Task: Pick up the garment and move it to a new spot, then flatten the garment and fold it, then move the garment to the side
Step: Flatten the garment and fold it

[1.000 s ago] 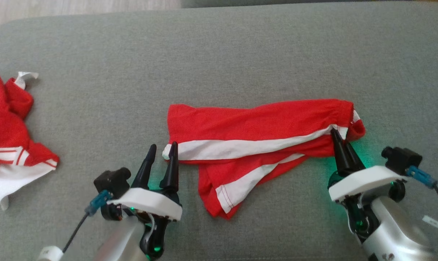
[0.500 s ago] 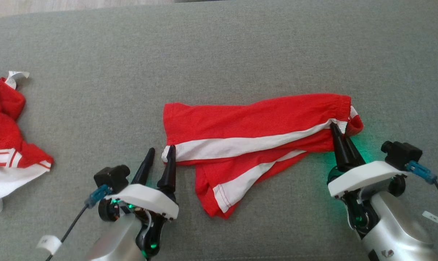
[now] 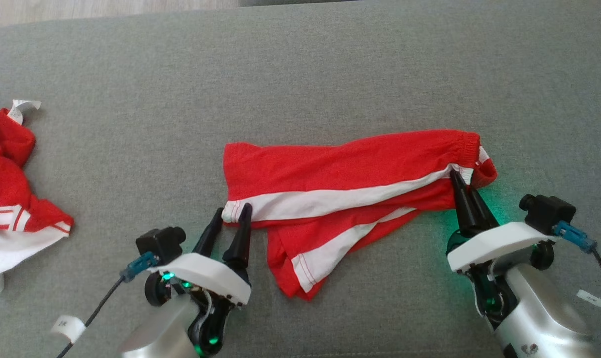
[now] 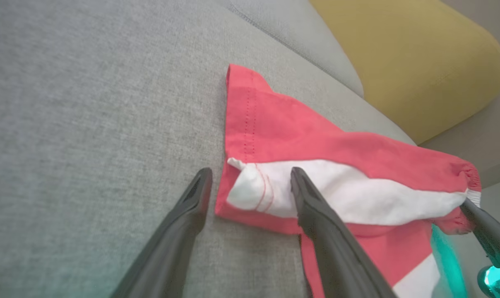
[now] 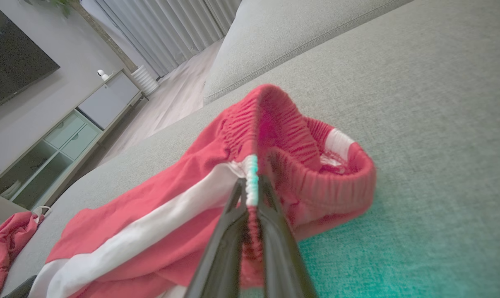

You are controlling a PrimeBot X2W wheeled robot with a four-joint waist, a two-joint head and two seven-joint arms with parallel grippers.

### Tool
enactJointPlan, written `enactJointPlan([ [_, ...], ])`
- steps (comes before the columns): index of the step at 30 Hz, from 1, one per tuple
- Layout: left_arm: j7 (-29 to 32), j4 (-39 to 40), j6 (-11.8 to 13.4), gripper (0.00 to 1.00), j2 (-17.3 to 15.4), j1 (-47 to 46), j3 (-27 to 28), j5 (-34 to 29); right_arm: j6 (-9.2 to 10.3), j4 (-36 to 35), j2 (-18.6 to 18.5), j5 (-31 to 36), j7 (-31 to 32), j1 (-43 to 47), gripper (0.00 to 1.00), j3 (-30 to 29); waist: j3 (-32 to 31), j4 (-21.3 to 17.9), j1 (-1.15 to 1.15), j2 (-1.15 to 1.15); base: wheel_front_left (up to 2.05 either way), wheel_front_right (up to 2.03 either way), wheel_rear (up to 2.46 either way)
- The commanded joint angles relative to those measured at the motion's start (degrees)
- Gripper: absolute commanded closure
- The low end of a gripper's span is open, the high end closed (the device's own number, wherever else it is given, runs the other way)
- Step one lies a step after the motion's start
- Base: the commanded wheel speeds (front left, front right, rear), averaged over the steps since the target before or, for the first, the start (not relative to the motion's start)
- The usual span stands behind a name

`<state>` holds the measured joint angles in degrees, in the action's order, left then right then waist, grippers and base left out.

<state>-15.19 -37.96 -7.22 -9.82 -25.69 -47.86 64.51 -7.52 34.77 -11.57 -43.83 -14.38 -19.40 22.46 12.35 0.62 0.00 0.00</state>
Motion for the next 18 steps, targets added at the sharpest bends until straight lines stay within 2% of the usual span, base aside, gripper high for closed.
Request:
enactJointPlan([
  [1, 0.19, 1.22, -0.26, 0.33, 0.03, -0.41, -0.56, 1.13, 0.03, -1.18, 0.01, 0.42, -0.62, -1.51, 1.0, 1.17, 0.0, -0.09, 0.0, 0.0, 0.0, 0.0, 0.0],
  [2, 0.19, 1.36, -0.26, 0.73, -0.18, -0.6, -1.05, 1.52, 0.03, -1.15, 0.05, 0.43, -0.62, -1.53, 1.0, 1.25, -0.03, -0.15, 0.0, 0.0, 0.0, 0.0, 0.0],
  [3, 0.19, 1.58, -0.26, 0.99, -0.41, -0.86, -1.38, 1.71, 0.03, -1.14, 0.09, 0.44, -0.62, -1.57, 1.0, 1.34, -0.03, -0.22, 0.0, 0.0, 0.0, 0.0, 0.0],
  [9, 0.19, 3.89, -0.26, 1.0, -2.02, -2.53, -1.8, 1.9, 0.03, -1.83, 0.29, 0.24, -0.62, -1.8, 1.0, 1.18, -0.59, -0.24, 0.0, 0.0, 0.0, 0.0, 0.0],
  [14, 0.19, 7.9, -0.26, 1.0, -4.09, -3.1, 2.8, -1.43, 0.03, -4.85, 0.34, 0.05, -0.62, -1.51, 1.0, 0.14, -4.4, -0.14, 0.0, 0.0, 0.0, 0.0, 0.0],
  [18, 0.19, 13.18, -0.26, 1.0, -8.12, -5.27, 7.45, -5.26, 0.03, -10.13, -0.87, -0.68, -0.62, -2.86, 1.0, -0.28, -10.12, -0.77, 0.0, 0.0, 0.0, 0.0, 0.0],
])
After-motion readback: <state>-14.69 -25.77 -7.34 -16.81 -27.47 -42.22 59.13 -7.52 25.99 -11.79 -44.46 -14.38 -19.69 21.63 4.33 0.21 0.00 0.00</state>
